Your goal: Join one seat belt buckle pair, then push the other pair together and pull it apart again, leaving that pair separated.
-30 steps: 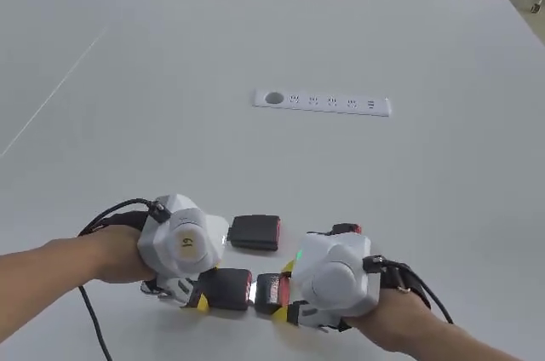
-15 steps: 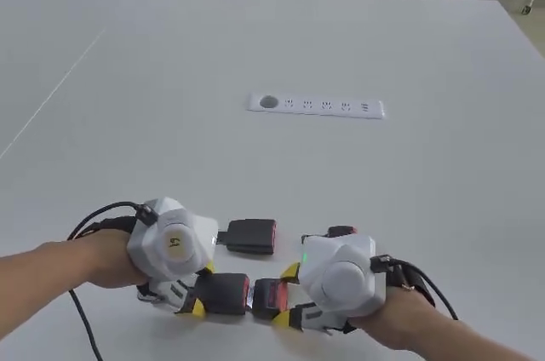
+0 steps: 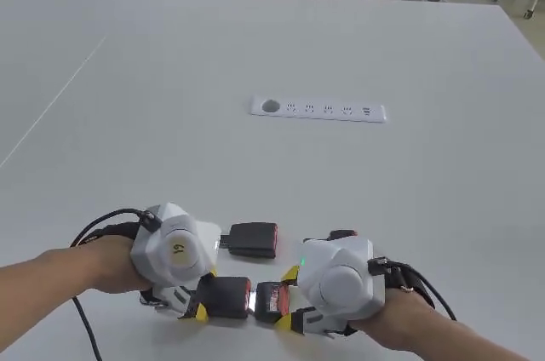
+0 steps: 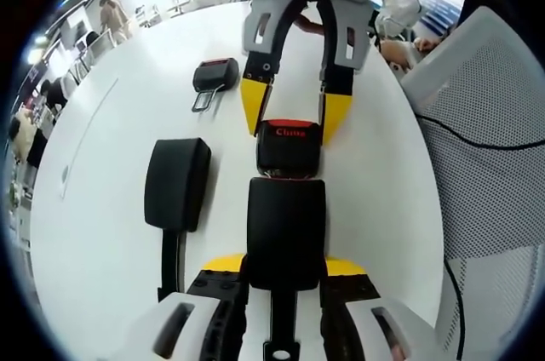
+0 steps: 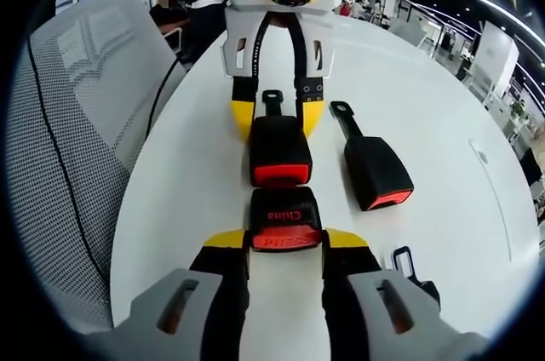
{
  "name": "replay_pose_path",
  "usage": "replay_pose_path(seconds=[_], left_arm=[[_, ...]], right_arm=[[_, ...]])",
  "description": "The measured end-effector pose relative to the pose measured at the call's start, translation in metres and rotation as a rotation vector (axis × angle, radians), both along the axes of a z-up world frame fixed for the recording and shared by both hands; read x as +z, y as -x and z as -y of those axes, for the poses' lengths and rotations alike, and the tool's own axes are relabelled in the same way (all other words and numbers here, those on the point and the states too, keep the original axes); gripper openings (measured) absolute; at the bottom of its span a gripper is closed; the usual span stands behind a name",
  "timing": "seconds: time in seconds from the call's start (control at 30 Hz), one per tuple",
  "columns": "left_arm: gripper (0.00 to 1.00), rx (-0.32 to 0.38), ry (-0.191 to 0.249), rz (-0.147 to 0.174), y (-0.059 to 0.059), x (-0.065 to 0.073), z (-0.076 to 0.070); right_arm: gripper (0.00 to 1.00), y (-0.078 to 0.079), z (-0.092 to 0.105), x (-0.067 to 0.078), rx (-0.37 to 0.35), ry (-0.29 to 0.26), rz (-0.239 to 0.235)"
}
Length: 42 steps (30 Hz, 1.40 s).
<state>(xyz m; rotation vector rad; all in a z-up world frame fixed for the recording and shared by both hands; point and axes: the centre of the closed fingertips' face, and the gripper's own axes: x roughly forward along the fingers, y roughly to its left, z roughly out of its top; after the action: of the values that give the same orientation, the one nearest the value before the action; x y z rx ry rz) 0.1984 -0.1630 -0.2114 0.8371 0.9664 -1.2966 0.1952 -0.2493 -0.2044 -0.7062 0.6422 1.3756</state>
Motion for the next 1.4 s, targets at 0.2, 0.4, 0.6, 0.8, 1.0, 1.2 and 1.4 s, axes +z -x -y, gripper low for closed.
replay_pose_path(seconds=[0.2, 0.4, 0.6, 0.8, 1.0, 1.2, 1.4], left_arm=[[0.42, 0.015, 0.001, 0.018, -0.002, 0.003, 0.002], [0.43, 0.027, 0.02, 0.021, -0.003, 0.008, 0.004], [0.45, 0.034, 0.03, 0.025, -0.003, 0.016, 0.002], [0.45, 0.06, 0.043, 0.041, -0.008, 0.026, -0.006], [0.47, 0.076, 0.045, 0.054, -0.014, 0.035, -0.006], [0.47, 0.098, 0.058, 0.069, -0.03, 0.04, -0.007], [0.47, 0.101, 0.065, 0.085, -0.044, 0.049, 0.001]], right_arm=[[0.32, -0.002, 0.001, 0.001, -0.018, 0.002, -0.004], [0.35, -0.003, 0.007, 0.007, -0.035, -0.01, -0.014], [0.38, -0.008, 0.015, 0.016, -0.059, -0.021, -0.001], [0.39, -0.017, 0.026, 0.025, -0.09, -0.025, 0.017], [0.4, -0.027, 0.035, 0.033, -0.11, -0.027, 0.039], [0.4, -0.037, 0.044, 0.039, -0.128, -0.023, 0.055], [0.4, -0.048, 0.054, 0.044, -0.149, -0.02, 0.068]])
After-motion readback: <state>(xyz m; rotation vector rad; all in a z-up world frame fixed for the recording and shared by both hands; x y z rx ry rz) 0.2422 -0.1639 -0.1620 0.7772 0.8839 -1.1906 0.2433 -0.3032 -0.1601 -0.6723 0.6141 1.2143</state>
